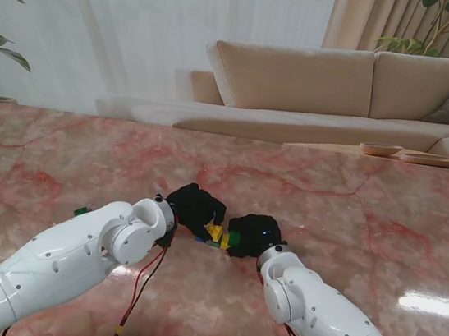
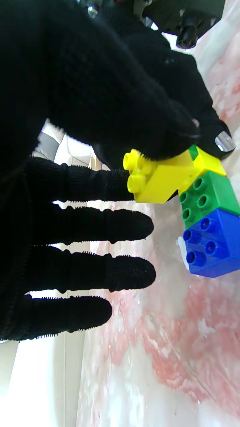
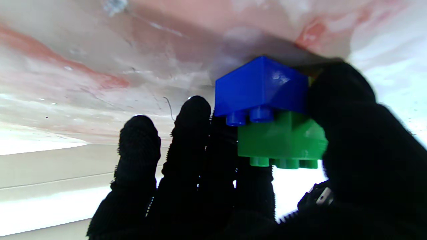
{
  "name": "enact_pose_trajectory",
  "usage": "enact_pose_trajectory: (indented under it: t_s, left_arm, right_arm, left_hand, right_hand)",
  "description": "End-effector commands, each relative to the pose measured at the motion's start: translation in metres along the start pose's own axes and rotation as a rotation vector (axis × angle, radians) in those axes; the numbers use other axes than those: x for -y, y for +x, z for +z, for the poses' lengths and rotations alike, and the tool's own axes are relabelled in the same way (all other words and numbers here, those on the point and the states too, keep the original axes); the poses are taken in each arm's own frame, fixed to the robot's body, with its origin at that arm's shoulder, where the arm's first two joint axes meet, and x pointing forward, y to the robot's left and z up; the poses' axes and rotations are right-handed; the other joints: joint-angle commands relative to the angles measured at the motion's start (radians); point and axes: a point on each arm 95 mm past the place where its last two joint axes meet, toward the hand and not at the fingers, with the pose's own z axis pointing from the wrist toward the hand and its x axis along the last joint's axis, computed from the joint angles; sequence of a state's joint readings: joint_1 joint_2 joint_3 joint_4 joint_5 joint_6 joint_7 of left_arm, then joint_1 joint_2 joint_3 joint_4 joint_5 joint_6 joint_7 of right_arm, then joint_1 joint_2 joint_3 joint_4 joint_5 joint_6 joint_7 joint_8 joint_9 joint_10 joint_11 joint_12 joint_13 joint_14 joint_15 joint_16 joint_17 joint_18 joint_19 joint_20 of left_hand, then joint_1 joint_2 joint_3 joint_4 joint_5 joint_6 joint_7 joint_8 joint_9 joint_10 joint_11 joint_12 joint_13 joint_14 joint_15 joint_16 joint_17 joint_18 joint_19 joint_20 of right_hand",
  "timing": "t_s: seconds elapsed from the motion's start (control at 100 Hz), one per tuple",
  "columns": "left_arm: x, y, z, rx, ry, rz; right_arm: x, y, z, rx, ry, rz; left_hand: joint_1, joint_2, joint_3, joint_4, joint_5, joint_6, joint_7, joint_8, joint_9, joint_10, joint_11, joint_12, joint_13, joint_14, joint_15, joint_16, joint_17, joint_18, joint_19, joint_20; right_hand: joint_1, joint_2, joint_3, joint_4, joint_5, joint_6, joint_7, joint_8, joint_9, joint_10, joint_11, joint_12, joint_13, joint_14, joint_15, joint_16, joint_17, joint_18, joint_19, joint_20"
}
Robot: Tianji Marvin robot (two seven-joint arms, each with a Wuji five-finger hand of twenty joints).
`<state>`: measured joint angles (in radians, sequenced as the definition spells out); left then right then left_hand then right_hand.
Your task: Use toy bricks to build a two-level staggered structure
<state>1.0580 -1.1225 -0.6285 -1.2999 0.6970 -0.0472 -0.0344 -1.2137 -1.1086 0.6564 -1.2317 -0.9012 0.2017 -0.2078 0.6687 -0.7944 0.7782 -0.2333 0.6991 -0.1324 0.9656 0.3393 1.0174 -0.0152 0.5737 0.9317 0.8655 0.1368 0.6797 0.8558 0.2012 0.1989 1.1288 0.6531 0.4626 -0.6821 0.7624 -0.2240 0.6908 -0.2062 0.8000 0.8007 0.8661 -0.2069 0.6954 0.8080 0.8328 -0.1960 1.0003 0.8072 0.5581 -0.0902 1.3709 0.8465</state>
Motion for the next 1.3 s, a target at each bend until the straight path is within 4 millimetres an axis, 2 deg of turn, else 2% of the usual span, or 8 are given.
enact_pose_trajectory:
  t_s: [0.0,0.32,1.29]
  left_arm:
    - [-0.005,0.005,0.002,0.0,-0.004,-0.003]
    - [-0.014,0.006,0.01,0.008,0.006,0.032]
    - [-0.027,0.006,0.029,0.025,0.056,0.029]
  right_arm:
    - [0.027,0.001,-0.009,0.009,0.08,-0.001]
    - [0.028,0.001,-0.01,0.011,0.083,-0.003]
    - [0.03,-0.001,-0.011,0.012,0.087,0.004]
  left_hand:
    - [0.032,0.039,0.041,-0.005,0.145,-0.073,0.114,0.029,0.038,0.009,0.028,0.003,0.053,0.018,0.04,0.013,0.004,0.037,0.049,0.018]
    - [0.031,0.025,0.048,-0.009,0.162,-0.07,0.122,0.001,0.058,0.01,0.04,-0.001,0.074,0.017,0.06,0.021,0.014,0.04,0.062,0.023]
    - [0.025,0.022,0.034,-0.013,0.15,-0.087,0.153,-0.014,0.052,-0.005,0.066,-0.007,0.08,0.006,0.078,0.028,0.011,0.026,0.069,0.027]
  right_hand:
    - [0.049,0.007,0.059,-0.007,0.016,-0.032,-0.119,-0.085,-0.004,-0.012,0.005,0.01,0.012,-0.038,0.028,0.032,-0.003,-0.018,0.042,-0.002]
    - [0.037,0.016,0.058,0.014,0.011,-0.022,-0.138,-0.082,-0.017,-0.009,0.0,0.01,0.001,-0.037,0.023,0.03,-0.012,-0.018,0.037,-0.005]
    - [0.044,0.025,0.039,0.016,0.016,-0.022,-0.144,-0.071,-0.013,-0.008,0.001,0.01,0.003,-0.035,0.027,0.03,-0.011,-0.017,0.041,-0.003]
